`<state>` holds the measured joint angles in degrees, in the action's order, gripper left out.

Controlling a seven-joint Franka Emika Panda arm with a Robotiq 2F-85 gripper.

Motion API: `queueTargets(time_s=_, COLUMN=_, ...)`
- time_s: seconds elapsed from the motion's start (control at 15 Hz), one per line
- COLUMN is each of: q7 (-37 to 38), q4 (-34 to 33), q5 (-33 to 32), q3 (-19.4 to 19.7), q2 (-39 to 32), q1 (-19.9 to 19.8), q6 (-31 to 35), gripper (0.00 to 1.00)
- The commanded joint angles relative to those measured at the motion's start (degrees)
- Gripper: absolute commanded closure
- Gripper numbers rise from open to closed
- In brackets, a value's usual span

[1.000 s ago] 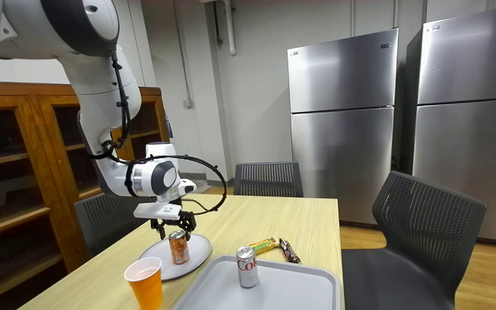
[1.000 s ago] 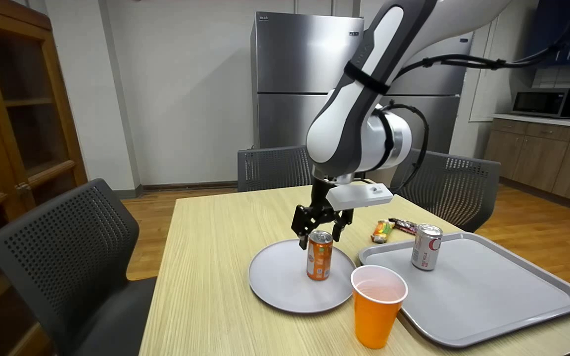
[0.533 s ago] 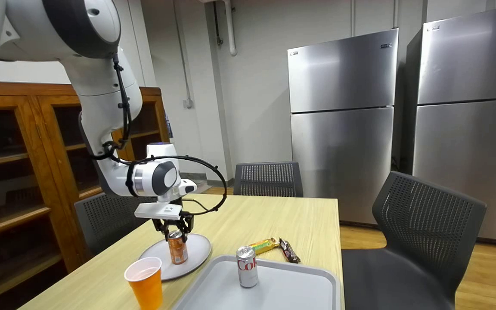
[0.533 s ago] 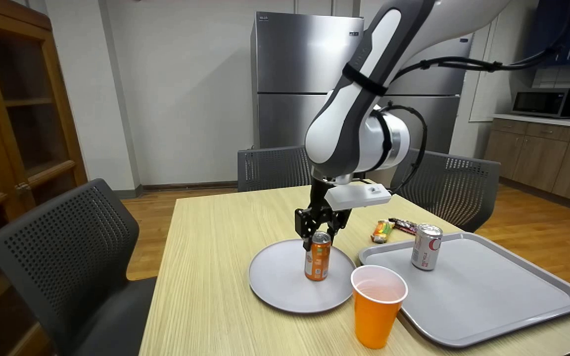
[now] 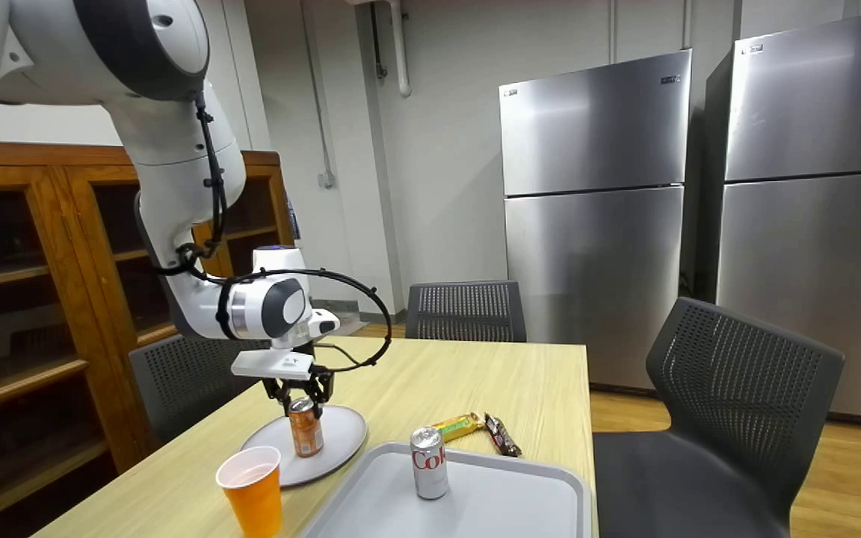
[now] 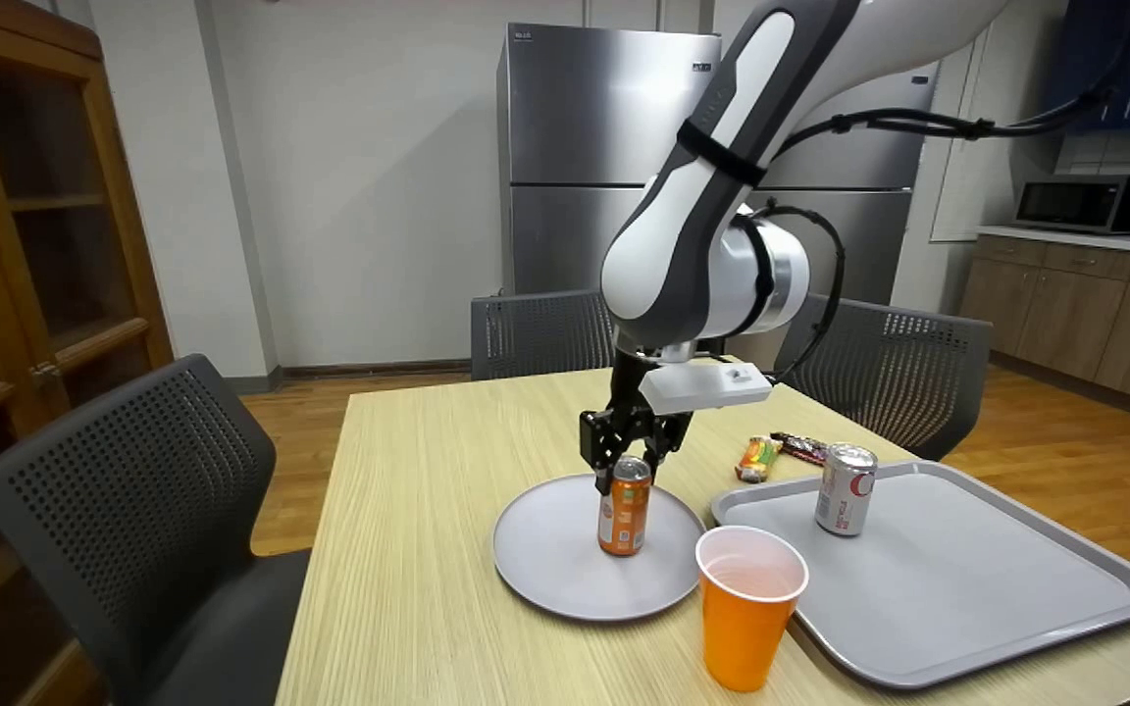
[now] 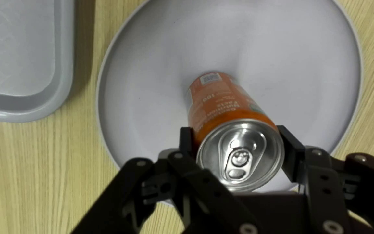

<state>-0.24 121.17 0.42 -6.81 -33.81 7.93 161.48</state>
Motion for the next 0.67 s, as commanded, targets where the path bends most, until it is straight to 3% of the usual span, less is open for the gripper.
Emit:
queueTargets(time_s=0.0, q7=-1.6, q4=1.1, q5=1.4, q3=-2.4, q2=3.0, q1=-2.2, q6=-1.1, gripper=0.62)
queueTargets(time_s=0.6, q7=-0.8, q4=5.3, q5=2.4, q3=-2.3, q2=8.7, q1=-3.8, q6=-0.5, gripper=0.62)
